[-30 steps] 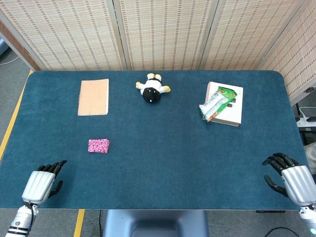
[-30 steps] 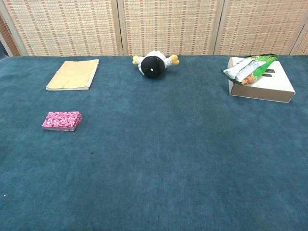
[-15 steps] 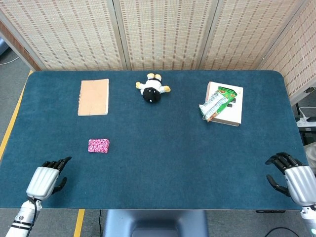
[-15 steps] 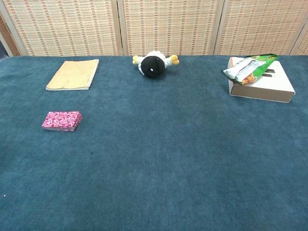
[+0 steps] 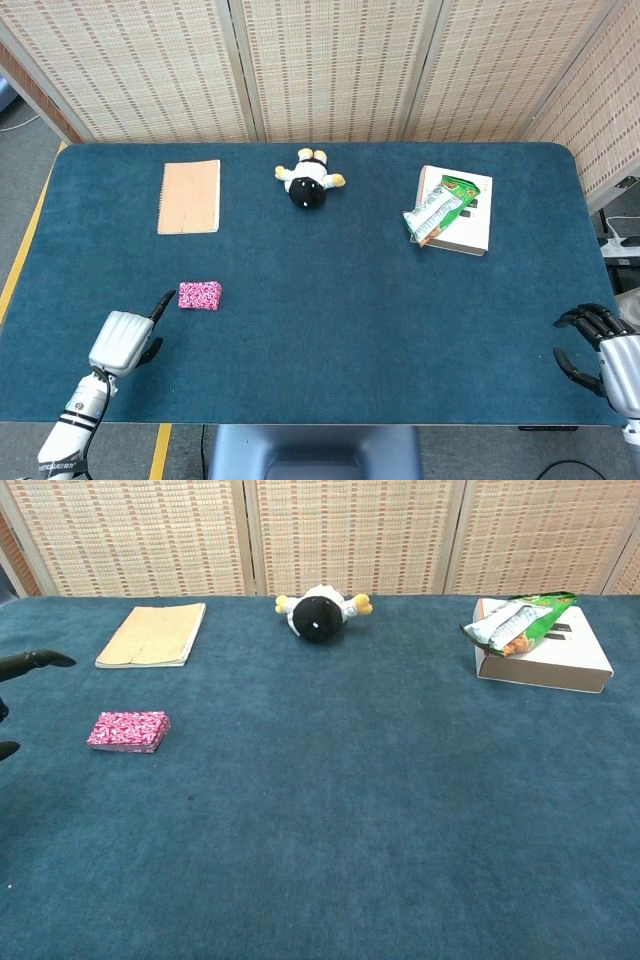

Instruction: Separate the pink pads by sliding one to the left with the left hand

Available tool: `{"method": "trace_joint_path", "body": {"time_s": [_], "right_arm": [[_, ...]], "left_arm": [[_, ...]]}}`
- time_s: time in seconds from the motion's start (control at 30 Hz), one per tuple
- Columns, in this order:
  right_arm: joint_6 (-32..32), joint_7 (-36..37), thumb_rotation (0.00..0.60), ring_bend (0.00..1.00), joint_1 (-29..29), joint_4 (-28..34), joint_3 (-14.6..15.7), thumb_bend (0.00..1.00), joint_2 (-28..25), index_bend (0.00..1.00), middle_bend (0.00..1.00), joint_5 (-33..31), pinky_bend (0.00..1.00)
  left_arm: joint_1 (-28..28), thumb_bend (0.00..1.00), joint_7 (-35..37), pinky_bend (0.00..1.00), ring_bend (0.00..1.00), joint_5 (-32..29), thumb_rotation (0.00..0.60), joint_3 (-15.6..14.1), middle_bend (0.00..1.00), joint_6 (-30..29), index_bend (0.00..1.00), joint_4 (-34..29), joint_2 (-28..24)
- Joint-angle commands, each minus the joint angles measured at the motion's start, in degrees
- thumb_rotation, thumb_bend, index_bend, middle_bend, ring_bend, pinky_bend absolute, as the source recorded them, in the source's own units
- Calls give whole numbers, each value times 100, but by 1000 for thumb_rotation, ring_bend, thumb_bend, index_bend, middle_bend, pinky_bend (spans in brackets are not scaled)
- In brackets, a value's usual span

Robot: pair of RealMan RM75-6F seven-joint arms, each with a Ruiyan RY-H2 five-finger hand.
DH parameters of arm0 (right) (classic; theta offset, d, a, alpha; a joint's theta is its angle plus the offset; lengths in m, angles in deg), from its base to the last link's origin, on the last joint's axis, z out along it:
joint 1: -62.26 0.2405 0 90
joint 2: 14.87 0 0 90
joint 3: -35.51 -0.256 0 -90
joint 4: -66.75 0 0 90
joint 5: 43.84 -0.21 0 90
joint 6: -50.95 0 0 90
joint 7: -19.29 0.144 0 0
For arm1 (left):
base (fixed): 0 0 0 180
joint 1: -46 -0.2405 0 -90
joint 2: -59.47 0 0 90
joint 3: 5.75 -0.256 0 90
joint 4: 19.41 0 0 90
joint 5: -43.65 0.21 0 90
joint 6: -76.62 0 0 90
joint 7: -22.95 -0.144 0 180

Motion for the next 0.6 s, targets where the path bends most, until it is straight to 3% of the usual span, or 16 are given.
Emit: {"method": "trace_joint_path", "body": {"time_s": [0.03, 0.17, 0.33, 0.43, 0.6], "right_arm": [[-38, 6, 600, 253, 13, 15, 5, 233, -17, 435, 365, 1, 487], [-73, 1, 600, 253, 16, 37, 7, 233, -31, 436, 365, -3, 487], [-91, 26, 600, 253, 18, 40, 5, 233, -46, 436, 365, 0, 487], [-125, 40, 600, 253, 26, 53, 9, 233, -68, 436, 365, -3, 487], [-162, 49, 600, 253, 35, 60, 21, 233, -88, 436, 365, 14, 487]], "left_arm": [[189, 383, -364, 969, 995, -240, 600, 172, 977, 71, 91, -16, 240], [446, 382, -833, 1000, 1000, -720, 600, 336, 1000, 334, 108, -108, 466], [852, 368, -1692, 1000, 1000, -2085, 600, 641, 1000, 689, 139, -464, 655], [1071, 366, -2299, 1000, 1000, -3009, 600, 828, 1000, 417, 142, -532, 944], [1378, 365, -2914, 1000, 1000, -4021, 600, 1078, 1000, -284, 148, -335, 1590]]}}
